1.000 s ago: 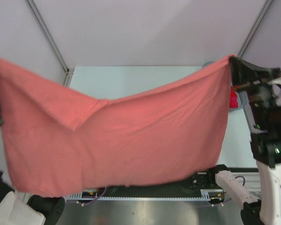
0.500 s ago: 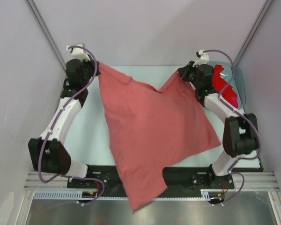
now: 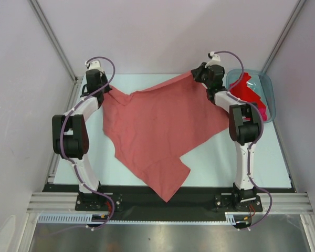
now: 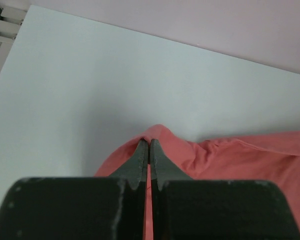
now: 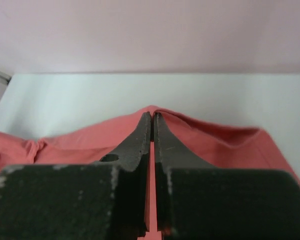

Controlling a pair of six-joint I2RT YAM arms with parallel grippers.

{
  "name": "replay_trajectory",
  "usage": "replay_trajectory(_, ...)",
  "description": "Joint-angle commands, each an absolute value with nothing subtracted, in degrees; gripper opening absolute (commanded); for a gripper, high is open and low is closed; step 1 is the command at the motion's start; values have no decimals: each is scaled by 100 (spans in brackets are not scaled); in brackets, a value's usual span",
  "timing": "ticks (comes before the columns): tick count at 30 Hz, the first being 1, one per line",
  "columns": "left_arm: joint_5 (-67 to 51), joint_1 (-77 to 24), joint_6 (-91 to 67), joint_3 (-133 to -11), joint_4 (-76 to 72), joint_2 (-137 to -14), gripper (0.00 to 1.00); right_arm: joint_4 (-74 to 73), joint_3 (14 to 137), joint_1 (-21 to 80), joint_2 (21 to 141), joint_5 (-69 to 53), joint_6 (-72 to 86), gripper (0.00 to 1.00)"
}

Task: Fold and stack the t-shirts
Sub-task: Flatten the tshirt out, then fold the tshirt

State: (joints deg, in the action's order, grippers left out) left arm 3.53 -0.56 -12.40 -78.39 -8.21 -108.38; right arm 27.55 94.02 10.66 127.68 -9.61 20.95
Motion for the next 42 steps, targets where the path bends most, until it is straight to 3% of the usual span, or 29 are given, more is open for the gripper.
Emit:
replay_trajectory(1,404,-26,-1081,-8455,-721,-10898,0,2831,10185,967,13138,-1046,2074,0)
replay_trajectory(12,-228,-26,-2171,-8271,667,-10267,0,2286,11145,800,13843,-1283,2671,0)
replay_trajectory(23,-658,-70,-3234,-7455,2029,-8782,0,626,13375,484,14721,-1476,3287,0)
replay_trajectory(42,-1661,-404,-3990,-5889,2768,-7014,0,-816,12894,272,14106,-1986,3287,0)
